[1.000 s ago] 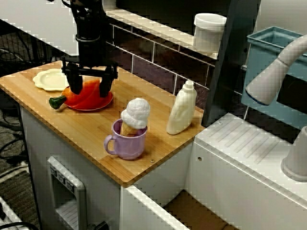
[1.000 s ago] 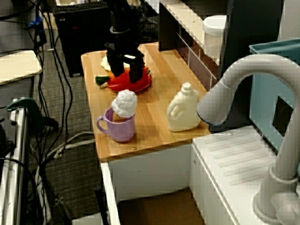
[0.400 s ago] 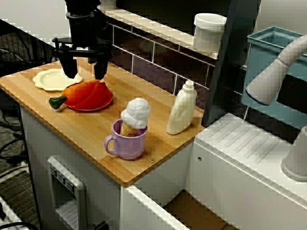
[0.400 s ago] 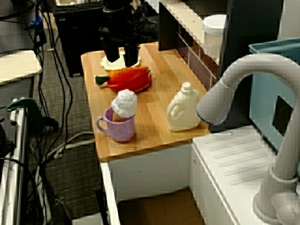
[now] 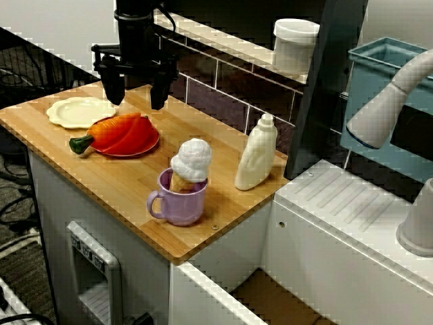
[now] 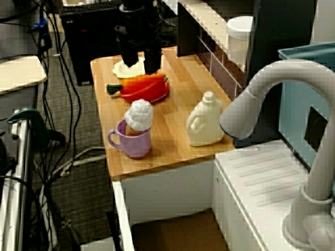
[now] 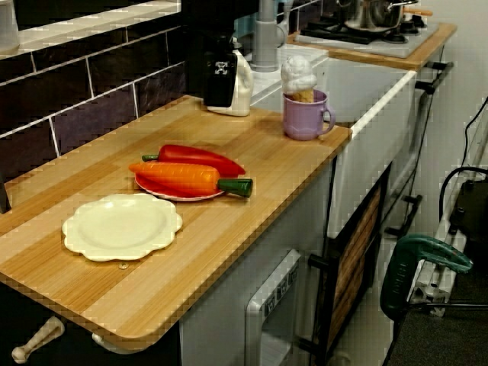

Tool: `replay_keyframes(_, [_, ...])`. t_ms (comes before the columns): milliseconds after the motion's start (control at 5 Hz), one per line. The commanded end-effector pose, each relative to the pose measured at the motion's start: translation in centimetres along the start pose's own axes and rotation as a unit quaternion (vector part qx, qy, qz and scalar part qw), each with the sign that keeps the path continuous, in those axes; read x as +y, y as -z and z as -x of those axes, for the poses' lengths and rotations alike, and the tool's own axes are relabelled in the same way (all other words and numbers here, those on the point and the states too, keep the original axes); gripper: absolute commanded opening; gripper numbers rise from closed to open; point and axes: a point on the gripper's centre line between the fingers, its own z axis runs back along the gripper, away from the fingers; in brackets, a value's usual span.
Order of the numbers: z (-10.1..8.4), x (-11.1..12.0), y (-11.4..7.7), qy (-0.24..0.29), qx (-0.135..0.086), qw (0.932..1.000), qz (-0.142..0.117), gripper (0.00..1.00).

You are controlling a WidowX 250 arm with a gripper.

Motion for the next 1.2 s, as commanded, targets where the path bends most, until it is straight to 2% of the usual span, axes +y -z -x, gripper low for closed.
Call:
replay_keyframes(0, [1.0,-2.7,-4.3,0.032,-0.039,0.9983,0.028,1.0])
replay_keyframes(600, [1.7,-5.6,-6.8,0.061,-0.042,0.9965,0.038,1.0])
replay_keyframes(1000, [2.8,-6.9,-6.9,0.079,-0.057,0.9944,0.041,1.0])
